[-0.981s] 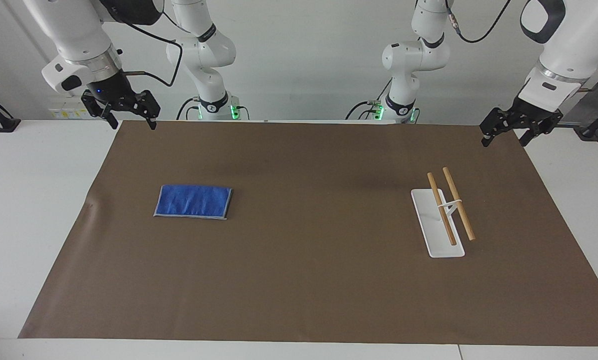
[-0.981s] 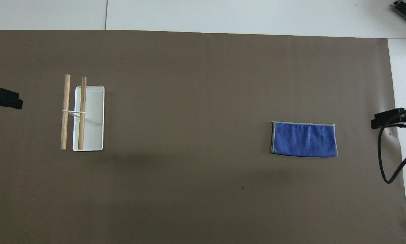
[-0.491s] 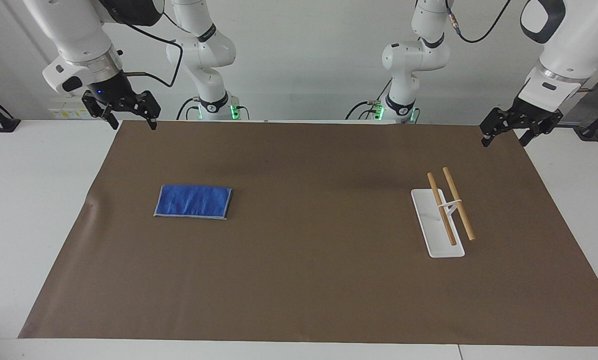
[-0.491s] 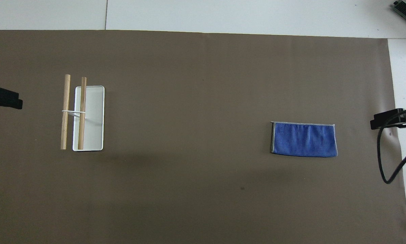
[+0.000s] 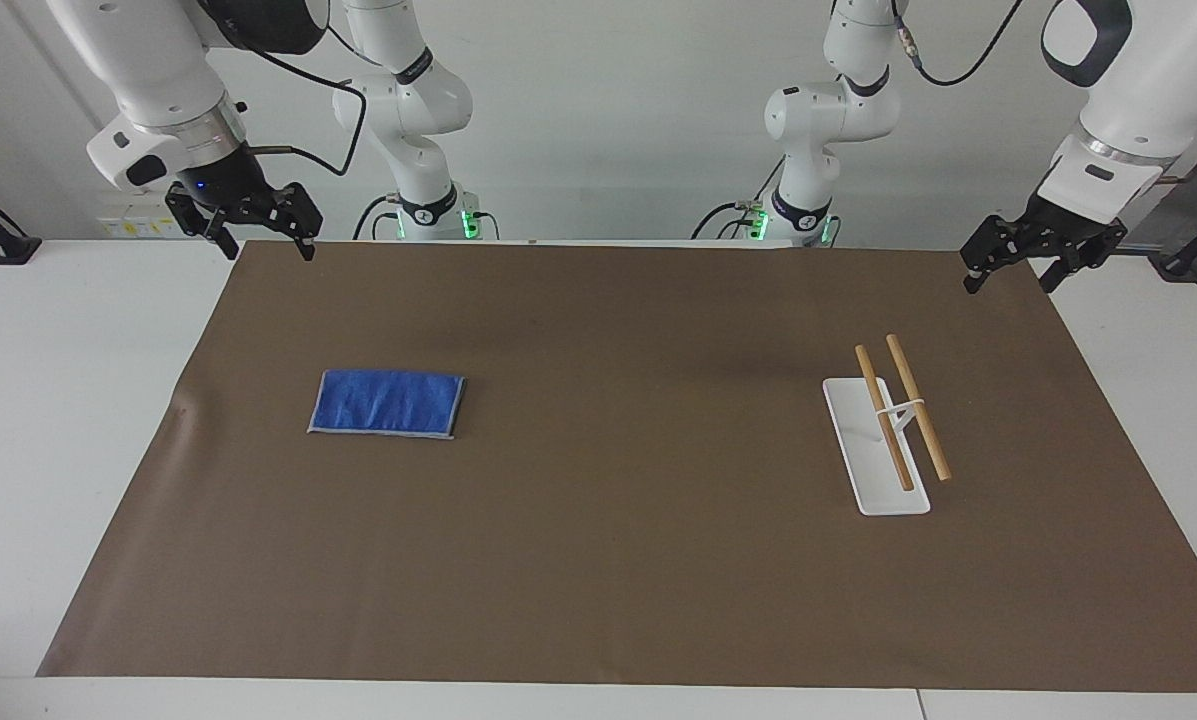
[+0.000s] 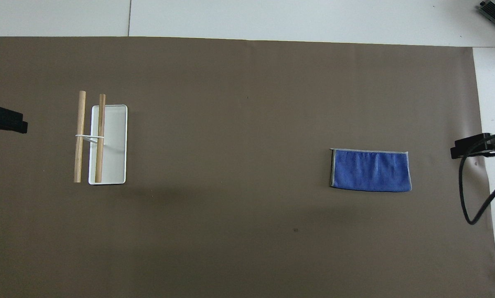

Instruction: Right arm passes towel to left arm to hang

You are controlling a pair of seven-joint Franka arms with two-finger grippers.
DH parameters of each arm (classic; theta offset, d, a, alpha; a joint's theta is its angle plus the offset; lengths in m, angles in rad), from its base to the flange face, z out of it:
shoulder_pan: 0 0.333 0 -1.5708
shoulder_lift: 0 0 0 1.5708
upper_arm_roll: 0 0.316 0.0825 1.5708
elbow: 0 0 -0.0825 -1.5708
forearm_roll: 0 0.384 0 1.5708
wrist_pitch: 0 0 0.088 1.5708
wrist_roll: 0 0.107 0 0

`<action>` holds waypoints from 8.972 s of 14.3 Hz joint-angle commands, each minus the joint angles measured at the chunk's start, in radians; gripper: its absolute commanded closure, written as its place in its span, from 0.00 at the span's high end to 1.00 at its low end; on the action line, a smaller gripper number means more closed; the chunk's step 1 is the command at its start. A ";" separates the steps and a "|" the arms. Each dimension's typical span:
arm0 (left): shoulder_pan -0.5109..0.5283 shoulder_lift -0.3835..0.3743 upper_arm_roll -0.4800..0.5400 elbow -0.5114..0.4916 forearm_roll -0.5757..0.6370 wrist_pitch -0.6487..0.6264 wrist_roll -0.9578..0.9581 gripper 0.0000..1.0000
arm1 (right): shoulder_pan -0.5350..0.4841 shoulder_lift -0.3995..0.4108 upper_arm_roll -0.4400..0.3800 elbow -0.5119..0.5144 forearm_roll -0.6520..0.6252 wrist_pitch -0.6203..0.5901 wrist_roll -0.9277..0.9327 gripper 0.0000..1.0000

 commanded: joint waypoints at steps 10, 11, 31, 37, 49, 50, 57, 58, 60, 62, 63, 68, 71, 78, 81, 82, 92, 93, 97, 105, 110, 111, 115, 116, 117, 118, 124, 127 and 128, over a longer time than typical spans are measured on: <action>0.003 -0.031 0.003 -0.035 -0.012 -0.002 -0.004 1.00 | -0.004 -0.032 0.004 -0.038 0.010 0.008 0.005 1.00; 0.003 -0.031 0.003 -0.035 -0.012 -0.002 -0.004 1.00 | -0.004 -0.032 0.004 -0.038 0.010 0.008 0.005 1.00; 0.000 -0.029 0.001 -0.035 -0.012 0.002 -0.007 1.00 | 0.000 -0.062 0.006 -0.475 0.010 0.534 -0.018 1.00; -0.006 -0.041 -0.057 -0.032 -0.015 -0.019 -0.006 1.00 | 0.009 0.085 0.006 -0.563 0.014 0.760 -0.104 1.00; -0.007 -0.172 -0.215 -0.331 -0.401 0.320 -0.656 1.00 | 0.023 0.189 0.006 -0.692 0.076 1.010 -0.084 1.00; -0.008 -0.181 -0.233 -0.357 -0.415 0.352 -0.712 1.00 | 0.023 0.191 0.006 -0.692 0.081 1.009 -0.085 1.00; -0.008 -0.207 -0.399 -0.535 -0.455 0.747 -1.091 1.00 | 0.010 0.195 0.006 -0.703 0.081 1.009 -0.082 0.89; -0.008 -0.204 -0.401 -0.546 -0.467 0.780 -1.104 1.00 | 0.010 0.194 0.006 -0.706 0.081 1.009 -0.079 0.84; -0.010 -0.204 -0.401 -0.562 -0.501 0.818 -1.106 1.00 | 0.010 0.194 0.006 -0.709 0.083 1.009 -0.078 0.74; -0.011 -0.180 -0.420 -0.563 -0.507 0.864 -1.109 1.00 | 0.010 0.197 0.006 -0.715 0.084 1.009 -0.072 0.74; -0.011 -0.170 -0.437 -0.563 -0.523 0.901 -1.132 1.00 | 0.010 0.197 0.006 -0.715 0.084 1.009 -0.070 0.70; -0.013 -0.098 -0.511 -0.564 -0.537 1.099 -1.330 1.00 | 0.043 0.195 0.006 -0.687 0.084 0.986 0.020 0.00; -0.013 -0.083 -0.517 -0.564 -0.537 1.124 -1.331 1.00 | 0.076 0.189 0.006 -0.576 0.084 0.843 0.079 0.00; -0.013 -0.051 -0.546 -0.550 -0.540 1.221 -1.502 1.00 | 0.120 0.177 0.007 -0.369 0.243 0.662 0.169 0.00; -0.014 -0.041 -0.554 -0.549 -0.538 1.292 -1.684 1.00 | 0.119 0.176 0.007 -0.303 0.357 0.634 0.215 0.00; -0.013 -0.032 -0.556 -0.546 -0.538 1.295 -1.686 1.00 | 0.119 0.172 0.007 -0.287 0.398 0.631 0.231 0.00; -0.014 0.044 -0.617 -0.481 -0.534 1.369 -1.693 1.00 | 0.122 0.162 0.009 -0.269 0.972 0.645 0.447 0.00; -0.014 0.047 -0.619 -0.481 -0.531 1.389 -1.692 1.00 | 0.123 0.160 0.009 -0.269 1.027 0.643 0.455 0.00; -0.014 0.112 -0.651 -0.464 -0.431 1.403 -1.679 1.00 | 0.167 0.154 0.021 -0.273 1.116 0.651 0.498 0.00; -0.026 0.146 -0.675 -0.464 -0.425 1.434 -1.676 1.00 | 0.204 0.140 0.052 -0.288 1.287 0.683 0.511 0.00; -0.026 0.156 -0.677 -0.460 -0.339 1.434 -1.676 0.85 | 0.235 0.128 0.072 -0.305 1.328 0.697 0.508 0.00; -0.026 0.156 -0.677 -0.460 -0.339 1.434 -1.678 0.72 | 0.238 0.128 0.072 -0.308 1.328 0.705 0.507 0.00; -0.026 0.155 -0.677 -0.461 -0.339 1.434 -1.676 0.13 | 0.240 0.126 0.070 -0.318 1.328 0.712 0.501 0.00; -0.026 0.155 -0.677 -0.461 -0.339 1.434 -1.676 0.02 | 0.240 0.126 0.072 -0.318 1.328 0.711 0.501 0.00; -0.026 0.155 -0.677 -0.463 -0.339 1.434 -1.675 0.00 | 0.240 0.125 0.070 -0.318 1.328 0.711 0.501 0.00; -0.026 0.155 -0.677 -0.463 -0.339 1.434 -1.673 0.00 | 0.240 0.126 0.070 -0.318 1.328 0.711 0.501 0.00; -0.002 0.161 -0.672 -0.455 -0.339 1.418 -1.397 0.00 | 0.238 0.126 0.067 -0.318 1.266 0.709 0.452 0.11; 0.010 0.199 -0.660 -0.386 -0.339 1.414 -1.221 0.00 | 0.235 0.111 0.064 -0.315 1.041 0.711 0.441 1.00; 0.010 0.204 -0.648 -0.380 -0.339 1.414 -1.159 0.00 | 0.231 0.105 0.064 -0.315 0.924 0.709 0.439 1.00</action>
